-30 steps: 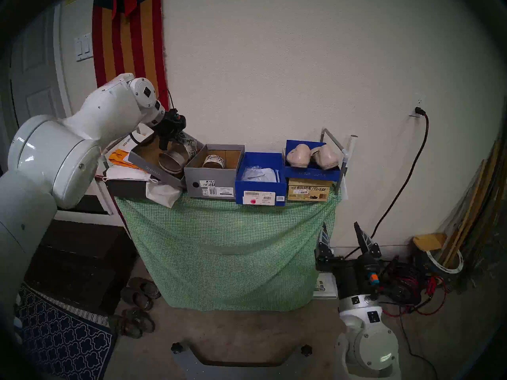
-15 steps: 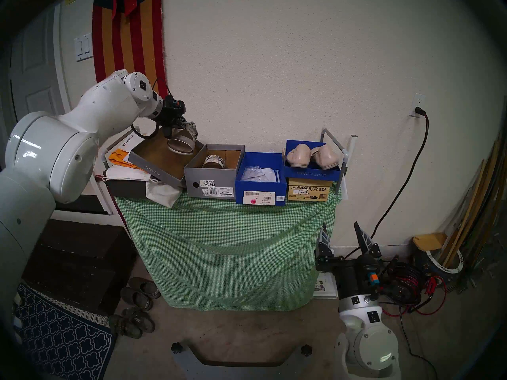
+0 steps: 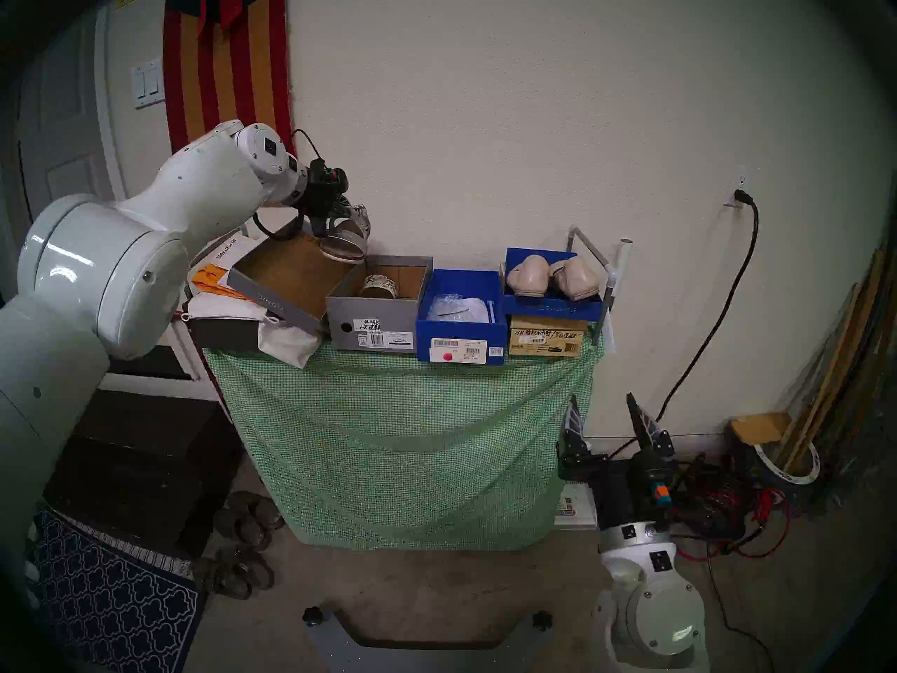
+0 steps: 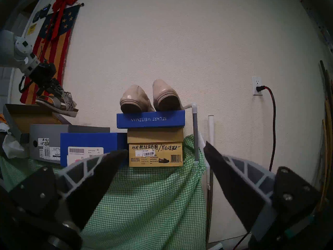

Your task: Put shoes into shoe box

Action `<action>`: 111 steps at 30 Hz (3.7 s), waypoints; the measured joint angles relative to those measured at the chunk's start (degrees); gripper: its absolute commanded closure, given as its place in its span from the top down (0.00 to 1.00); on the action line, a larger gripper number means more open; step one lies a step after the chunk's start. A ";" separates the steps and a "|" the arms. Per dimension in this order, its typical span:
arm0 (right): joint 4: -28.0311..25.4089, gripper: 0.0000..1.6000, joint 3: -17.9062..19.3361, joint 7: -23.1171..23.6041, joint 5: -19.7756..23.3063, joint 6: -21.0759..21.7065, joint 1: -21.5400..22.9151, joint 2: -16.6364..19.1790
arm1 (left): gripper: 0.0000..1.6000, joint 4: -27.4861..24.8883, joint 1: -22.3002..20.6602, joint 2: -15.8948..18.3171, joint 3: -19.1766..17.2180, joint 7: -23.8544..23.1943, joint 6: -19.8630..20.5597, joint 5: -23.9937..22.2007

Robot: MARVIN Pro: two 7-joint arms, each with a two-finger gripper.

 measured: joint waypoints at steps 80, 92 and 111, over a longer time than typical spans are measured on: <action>0.00 1.00 0.41 0.87 -0.22 -0.02 0.15 -0.73 | 0.00 2.19 9.48 -6.39 -0.50 10.93 -2.30 1.08; 0.00 1.00 0.48 1.02 -0.22 -0.02 0.18 -0.84 | 0.00 2.35 11.27 -7.32 -0.01 12.48 -1.62 1.70; 0.00 1.00 0.60 1.24 -0.22 -0.03 0.21 -0.95 | 0.00 1.87 10.32 -7.23 1.25 14.76 0.32 3.57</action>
